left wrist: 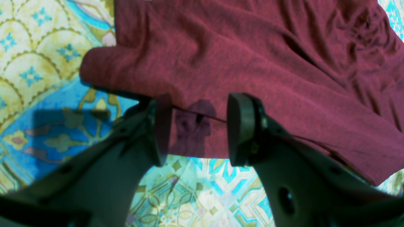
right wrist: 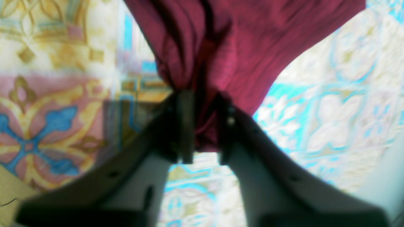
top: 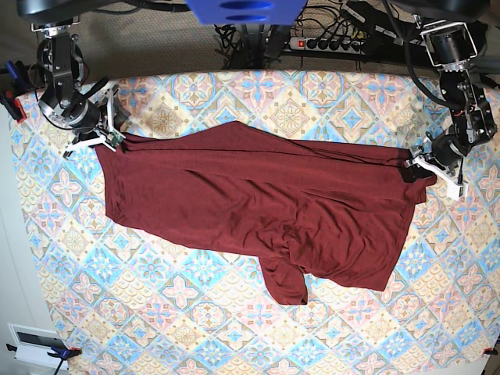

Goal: Layout the t-shirt on the table in an organized manner, then fold the t-shirt properly
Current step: 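Lower the held shirt edge with both grippers onto the table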

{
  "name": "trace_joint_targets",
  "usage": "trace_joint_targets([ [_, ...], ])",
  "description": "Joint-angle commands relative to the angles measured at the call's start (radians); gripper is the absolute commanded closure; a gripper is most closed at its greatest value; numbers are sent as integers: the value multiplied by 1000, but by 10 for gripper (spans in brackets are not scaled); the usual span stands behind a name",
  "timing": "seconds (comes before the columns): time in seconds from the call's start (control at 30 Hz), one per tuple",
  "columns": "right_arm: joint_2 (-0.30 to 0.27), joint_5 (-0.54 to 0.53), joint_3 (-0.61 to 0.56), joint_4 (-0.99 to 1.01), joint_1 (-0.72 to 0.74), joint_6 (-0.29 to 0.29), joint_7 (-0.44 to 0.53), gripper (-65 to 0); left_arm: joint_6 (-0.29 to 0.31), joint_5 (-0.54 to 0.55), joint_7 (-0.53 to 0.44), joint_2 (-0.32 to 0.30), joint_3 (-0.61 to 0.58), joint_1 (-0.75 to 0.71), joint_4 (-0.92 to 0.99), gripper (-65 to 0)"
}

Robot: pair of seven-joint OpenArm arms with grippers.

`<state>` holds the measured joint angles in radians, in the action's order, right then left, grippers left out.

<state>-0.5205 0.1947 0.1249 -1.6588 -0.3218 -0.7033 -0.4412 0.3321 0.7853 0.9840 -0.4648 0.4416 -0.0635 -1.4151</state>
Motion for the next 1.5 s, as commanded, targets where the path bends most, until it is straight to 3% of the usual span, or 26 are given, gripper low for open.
trace_joint_targets([
  [0.0,-19,-4,9,-7,8,5,6,-4,3,16,-17,-18,6,12,-14,-279],
  [0.57,-20,-2,8,-31,154,5,5,0,3,15,-20,-16,6,-16,-13,-279],
  [0.83,-20,-2,3,-7,252,5,-101,-1,3,12,-20,-16,6,-17,-13,-279],
  [1.13,-20,-2,-155,142,395,5,-141,-2,3,12,-21,-16,6,-29,-13,-279],
  [1.23,-20,-2,-163,171,399,5,-141,-34,3,12,-21,-16,6,-29,-13,-279],
  [1.37,-20,-1,-158,170,393,5,-141,-138,3,20,-21,-16,6,-29,-16,-279],
  [1.47,-20,-1,-153,159,393,5,-141,-148,5,41,-15,-16,6,-31,-20,-279],
])
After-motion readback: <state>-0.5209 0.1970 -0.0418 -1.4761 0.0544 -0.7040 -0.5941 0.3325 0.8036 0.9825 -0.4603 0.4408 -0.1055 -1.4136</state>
